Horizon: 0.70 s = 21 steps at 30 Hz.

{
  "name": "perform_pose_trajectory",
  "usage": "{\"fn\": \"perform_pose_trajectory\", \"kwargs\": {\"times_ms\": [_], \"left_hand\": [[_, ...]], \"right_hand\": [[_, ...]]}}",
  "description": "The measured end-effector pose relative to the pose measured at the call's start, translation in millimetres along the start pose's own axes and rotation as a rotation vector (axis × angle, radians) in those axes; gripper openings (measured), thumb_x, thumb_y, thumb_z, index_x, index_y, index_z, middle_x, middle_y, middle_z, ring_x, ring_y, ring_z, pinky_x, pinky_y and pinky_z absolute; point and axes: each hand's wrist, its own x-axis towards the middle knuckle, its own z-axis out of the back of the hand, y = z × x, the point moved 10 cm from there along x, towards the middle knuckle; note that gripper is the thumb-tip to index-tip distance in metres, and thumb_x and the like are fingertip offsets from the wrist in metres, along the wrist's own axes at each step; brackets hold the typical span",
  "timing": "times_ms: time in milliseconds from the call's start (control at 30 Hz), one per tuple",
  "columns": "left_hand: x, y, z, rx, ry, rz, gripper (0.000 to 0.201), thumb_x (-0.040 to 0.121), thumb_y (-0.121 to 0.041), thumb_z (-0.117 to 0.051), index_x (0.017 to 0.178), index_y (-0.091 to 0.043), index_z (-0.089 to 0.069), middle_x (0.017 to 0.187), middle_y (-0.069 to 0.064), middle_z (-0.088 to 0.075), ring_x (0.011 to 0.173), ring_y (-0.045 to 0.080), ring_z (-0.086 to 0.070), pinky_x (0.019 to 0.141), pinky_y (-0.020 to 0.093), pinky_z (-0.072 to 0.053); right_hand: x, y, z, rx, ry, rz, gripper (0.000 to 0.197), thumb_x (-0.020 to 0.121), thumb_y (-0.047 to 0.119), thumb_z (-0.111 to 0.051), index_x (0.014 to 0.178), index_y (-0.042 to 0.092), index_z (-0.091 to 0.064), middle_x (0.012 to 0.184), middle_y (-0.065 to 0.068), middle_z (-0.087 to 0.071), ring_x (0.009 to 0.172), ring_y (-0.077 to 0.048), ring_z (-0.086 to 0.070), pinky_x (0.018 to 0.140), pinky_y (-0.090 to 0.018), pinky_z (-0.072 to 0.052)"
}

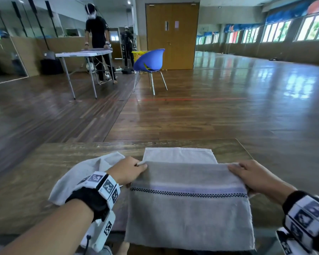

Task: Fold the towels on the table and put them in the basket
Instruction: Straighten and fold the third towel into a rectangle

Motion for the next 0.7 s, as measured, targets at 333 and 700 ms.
{"fn": "perform_pose_trajectory", "kwargs": {"times_ms": [333, 700], "left_hand": [[47.1, 17.5, -37.4, 0.132, 0.026, -0.085, 0.039, 0.100, -0.030, -0.055, 0.066, -0.013, -0.045, 0.059, 0.000, -0.044, 0.052, 0.011, -0.040, 0.045, 0.018, -0.029], [69.4, 14.8, -51.3, 0.291, 0.178, -0.045, 0.030, 0.088, -0.023, -0.062, 0.063, -0.015, -0.047, 0.073, 0.006, -0.047, 0.066, 0.018, -0.044, 0.063, 0.032, -0.031]], "right_hand": [[45.3, -9.5, -33.0, -0.374, -0.166, 0.209, 0.028, 0.094, 0.023, -0.065, 0.068, 0.014, -0.063, 0.061, 0.000, -0.062, 0.065, -0.013, -0.056, 0.058, -0.017, -0.038], [55.8, -17.5, -53.3, -0.553, 0.057, 0.139, 0.018, 0.096, 0.034, -0.057, 0.082, 0.030, -0.068, 0.083, 0.008, -0.070, 0.082, -0.011, -0.063, 0.078, -0.037, -0.054]]}}
